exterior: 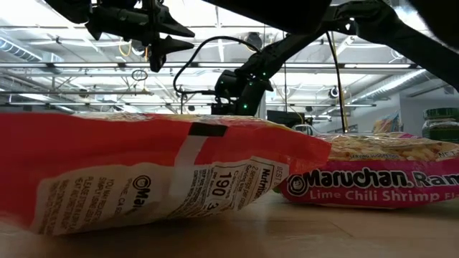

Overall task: Pick & Place Food Item
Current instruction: Put the black spoon into the middle transparent bin, then put the green noodle pack into the right transparent bin

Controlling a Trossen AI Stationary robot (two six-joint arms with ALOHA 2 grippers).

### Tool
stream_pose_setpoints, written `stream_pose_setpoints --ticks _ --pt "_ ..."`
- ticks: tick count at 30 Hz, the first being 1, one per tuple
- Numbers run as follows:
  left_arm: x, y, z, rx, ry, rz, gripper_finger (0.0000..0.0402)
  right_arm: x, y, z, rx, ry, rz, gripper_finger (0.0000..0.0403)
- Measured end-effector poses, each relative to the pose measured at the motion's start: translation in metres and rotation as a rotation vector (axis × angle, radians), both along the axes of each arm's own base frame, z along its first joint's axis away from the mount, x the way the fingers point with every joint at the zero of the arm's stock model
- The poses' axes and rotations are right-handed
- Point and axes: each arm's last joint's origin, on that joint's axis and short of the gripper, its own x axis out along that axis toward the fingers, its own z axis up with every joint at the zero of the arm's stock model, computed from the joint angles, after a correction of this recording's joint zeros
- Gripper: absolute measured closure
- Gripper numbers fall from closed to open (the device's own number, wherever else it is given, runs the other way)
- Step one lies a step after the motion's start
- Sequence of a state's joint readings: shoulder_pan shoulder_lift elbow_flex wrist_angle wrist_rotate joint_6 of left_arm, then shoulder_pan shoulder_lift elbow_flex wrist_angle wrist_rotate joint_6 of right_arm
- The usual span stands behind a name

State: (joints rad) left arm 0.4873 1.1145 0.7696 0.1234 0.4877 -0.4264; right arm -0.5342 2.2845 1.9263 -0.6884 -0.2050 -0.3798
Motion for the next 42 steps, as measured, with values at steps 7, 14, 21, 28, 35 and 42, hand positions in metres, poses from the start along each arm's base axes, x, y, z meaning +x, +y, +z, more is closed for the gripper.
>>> stream_pose_setpoints --ticks 7,14,21,28,35,42 --pt "0.000 0.000 0.000 0.000 0.000 0.000 0.0282 0.000 -0.002 0.000 -0.047 0.018 -0.020 0.0391" --pt "0.000 0.000 0.000 0.000 0.000 0.000 0.0282 0.000 -0.002 0.000 -0.044 0.016 -0.016 0.0337" --pt "0.000 0.000 0.000 0.000 0.000 0.000 0.0282 -0.002 -0.001 0.013 -0.052 -0.011 -0.031 0.0291" --pt "-0.006 0.008 0.006 -0.001 -0.043 0.027 0.0282 -0.007 0.001 0.065 -0.134 -0.162 -0.042 0.0272" --pt "-0.025 0.020 0.026 0.043 -0.158 0.031 0.0282 -0.023 0.011 0.134 -0.203 -0.374 -0.099 0.0265" --pt "-0.066 0.015 0.046 0.076 -0.188 0.075 0.0282 -0.055 0.030 0.202 -0.232 -0.524 -0.142 0.0264"
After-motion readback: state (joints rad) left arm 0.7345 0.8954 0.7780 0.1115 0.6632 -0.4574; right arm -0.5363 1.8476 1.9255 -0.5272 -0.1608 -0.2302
